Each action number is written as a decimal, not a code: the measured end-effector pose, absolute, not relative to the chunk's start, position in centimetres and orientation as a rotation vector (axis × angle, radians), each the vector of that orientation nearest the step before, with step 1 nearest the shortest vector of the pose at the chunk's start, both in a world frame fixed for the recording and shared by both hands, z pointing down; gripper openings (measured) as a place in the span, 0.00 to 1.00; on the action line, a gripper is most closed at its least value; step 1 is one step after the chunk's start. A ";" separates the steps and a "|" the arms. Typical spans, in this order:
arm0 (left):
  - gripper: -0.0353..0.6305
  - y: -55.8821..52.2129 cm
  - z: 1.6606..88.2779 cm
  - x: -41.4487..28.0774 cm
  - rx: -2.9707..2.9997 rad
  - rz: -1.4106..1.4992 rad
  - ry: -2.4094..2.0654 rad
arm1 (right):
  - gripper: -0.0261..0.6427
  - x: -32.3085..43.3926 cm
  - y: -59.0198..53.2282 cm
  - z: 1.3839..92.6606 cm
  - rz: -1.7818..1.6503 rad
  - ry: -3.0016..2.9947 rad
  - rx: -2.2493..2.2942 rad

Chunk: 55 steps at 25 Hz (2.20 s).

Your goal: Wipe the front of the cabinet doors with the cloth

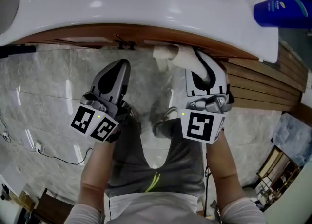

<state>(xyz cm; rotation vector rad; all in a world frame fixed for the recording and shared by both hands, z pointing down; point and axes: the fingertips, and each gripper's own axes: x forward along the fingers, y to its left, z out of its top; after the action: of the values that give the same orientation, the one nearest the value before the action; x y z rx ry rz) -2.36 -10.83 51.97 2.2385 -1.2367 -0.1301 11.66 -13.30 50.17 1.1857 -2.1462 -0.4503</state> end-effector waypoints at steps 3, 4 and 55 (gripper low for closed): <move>0.08 -10.4 52.4 -1.1 2.243 -0.122 -1.210 | 0.15 14.0 -13.1 50.1 -0.446 -2.114 1.217; 0.08 -10.3 52.4 -0.8 2.244 -0.119 -1.204 | 0.15 14.7 -13.0 50.0 -0.445 -2.103 1.226; 0.08 -7.8 56.0 -7.6 2.199 -0.130 -1.231 | 0.15 6.4 -14.3 57.7 -0.426 -2.083 1.145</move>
<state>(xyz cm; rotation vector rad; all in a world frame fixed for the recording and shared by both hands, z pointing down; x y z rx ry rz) -7.58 -7.83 55.99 2.1989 -1.2314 -0.1300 6.41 -14.28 57.74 1.1449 -2.0825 -0.4265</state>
